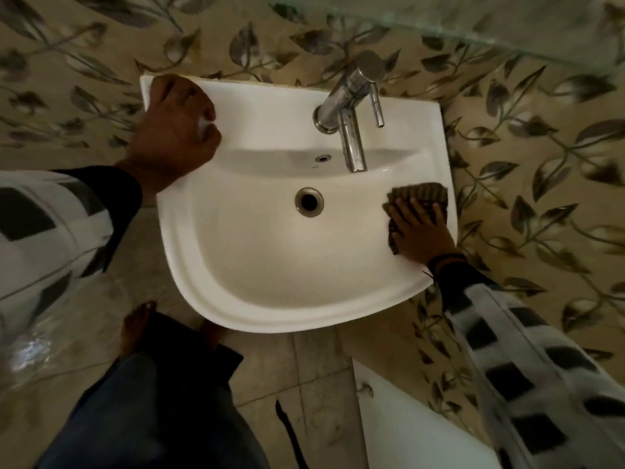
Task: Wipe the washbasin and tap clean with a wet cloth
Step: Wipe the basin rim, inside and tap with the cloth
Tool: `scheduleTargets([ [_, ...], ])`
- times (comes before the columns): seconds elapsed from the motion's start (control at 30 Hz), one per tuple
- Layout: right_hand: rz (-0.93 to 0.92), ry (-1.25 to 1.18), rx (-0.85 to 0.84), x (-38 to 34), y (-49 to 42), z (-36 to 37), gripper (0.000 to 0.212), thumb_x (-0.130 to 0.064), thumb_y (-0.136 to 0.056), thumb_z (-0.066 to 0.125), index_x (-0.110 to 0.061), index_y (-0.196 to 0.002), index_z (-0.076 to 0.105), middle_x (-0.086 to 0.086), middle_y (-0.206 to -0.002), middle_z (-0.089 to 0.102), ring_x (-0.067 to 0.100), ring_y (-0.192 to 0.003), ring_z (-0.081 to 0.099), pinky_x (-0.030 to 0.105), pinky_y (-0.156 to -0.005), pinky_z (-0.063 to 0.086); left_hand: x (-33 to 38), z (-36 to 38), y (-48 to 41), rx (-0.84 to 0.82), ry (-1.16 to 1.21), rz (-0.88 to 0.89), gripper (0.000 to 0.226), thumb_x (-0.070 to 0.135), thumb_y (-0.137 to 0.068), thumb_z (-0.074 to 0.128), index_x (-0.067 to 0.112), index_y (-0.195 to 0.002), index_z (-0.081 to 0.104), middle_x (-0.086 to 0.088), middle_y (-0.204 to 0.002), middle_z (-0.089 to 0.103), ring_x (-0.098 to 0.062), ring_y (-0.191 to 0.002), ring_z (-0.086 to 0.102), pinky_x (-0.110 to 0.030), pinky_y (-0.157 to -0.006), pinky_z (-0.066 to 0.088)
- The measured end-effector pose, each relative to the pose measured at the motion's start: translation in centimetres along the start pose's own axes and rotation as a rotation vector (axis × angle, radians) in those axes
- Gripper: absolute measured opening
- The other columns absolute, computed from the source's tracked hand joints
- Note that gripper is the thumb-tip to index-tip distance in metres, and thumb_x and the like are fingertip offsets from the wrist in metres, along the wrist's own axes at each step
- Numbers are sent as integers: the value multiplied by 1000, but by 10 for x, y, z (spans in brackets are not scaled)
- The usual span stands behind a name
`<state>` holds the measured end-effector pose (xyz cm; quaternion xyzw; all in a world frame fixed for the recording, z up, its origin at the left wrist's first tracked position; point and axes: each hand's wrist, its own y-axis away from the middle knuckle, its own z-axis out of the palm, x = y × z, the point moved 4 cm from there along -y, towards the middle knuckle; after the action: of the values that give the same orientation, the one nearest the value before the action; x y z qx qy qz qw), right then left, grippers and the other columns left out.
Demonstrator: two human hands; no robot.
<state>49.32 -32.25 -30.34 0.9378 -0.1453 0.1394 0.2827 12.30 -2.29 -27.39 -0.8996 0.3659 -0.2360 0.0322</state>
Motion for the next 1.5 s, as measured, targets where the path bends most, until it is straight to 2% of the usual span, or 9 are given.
scheduleTargets([
  [0.4, -193, -492, -395, -209, 82, -23, 56, -52, -102, 25, -35, -155, 16, -10, -164, 12, 12, -150, 16, 42, -122, 15, -2, 3, 0, 16, 23, -14, 27, 24, -87, 57, 1, -100, 59, -21, -108, 56, -44, -115, 46, -45, -102, 36],
  [0.67, 30, -194, -264, -51, 51, -4, 58, -44, -105, 22, -23, -157, 9, 1, -165, 10, 24, -150, 16, 42, -117, 20, -4, 4, 0, 23, 20, -11, 26, 24, -87, 54, 2, -99, 59, -21, -109, 56, -44, -116, 46, -44, -104, 34],
  [0.8, -63, 25, -212, -96, 56, -26, 61, -60, -86, 44, -26, -135, 58, 2, -145, 53, 23, -128, 56, 36, -99, 50, -5, 6, -2, -10, -4, -8, 30, 28, -88, 51, 2, -100, 59, -20, -110, 57, -42, -116, 48, -43, -107, 32],
  [0.87, -362, -20, -164, -155, 56, -25, 55, -41, -99, 46, -10, -143, 46, 14, -157, 32, 32, -142, 37, 42, -114, 36, -5, 7, -2, -6, -9, -6, 30, 28, -88, 50, 3, -100, 58, -19, -110, 57, -42, -115, 49, -43, -107, 32],
  [0.97, -270, -560, -406, -235, 58, -32, 63, -40, -104, 29, -18, -157, 3, 1, -165, -3, 21, -152, 2, 36, -124, -1, -5, 5, -2, -2, 2, -7, 29, 27, -87, 50, 2, -99, 58, -20, -110, 57, -42, -115, 49, -43, -106, 32],
  [1.1, -374, -822, -400, -253, 76, -45, 65, -47, -97, 43, -38, -154, 13, -6, -151, 36, 13, -136, 37, 21, -106, 29, -4, 4, -2, -3, 15, -19, 30, 27, -86, 51, 2, -99, 59, -20, -110, 57, -43, -115, 48, -43, -105, 34],
  [1.2, -417, -655, -403, -192, 74, -29, 34, -23, -103, 44, -16, -135, 51, 19, -126, 53, 25, -105, 62, 38, -88, 49, -3, 2, -1, 6, 36, -38, 29, 27, -85, 51, 3, -98, 59, -19, -110, 57, -43, -116, 46, -41, -104, 36],
  [1.33, 96, -369, -286, -114, 49, -1, 76, -58, -99, 19, -6, -154, 23, 22, -162, 5, 41, -148, 15, 52, -119, 13, -4, 4, -1, 5, 24, -34, 28, 28, -85, 50, 4, -98, 59, -19, -110, 57, -42, -117, 46, -39, -105, 34],
  [1.5, -21, -430, -324, -193, 39, -4, 72, -47, -103, 28, -7, -157, 3, 13, -164, -3, 24, -152, -2, 41, -123, -2, -5, 6, -2, -1, 38, -32, 28, 28, -85, 50, 4, -98, 58, -18, -111, 56, -41, -118, 46, -40, -105, 35],
])
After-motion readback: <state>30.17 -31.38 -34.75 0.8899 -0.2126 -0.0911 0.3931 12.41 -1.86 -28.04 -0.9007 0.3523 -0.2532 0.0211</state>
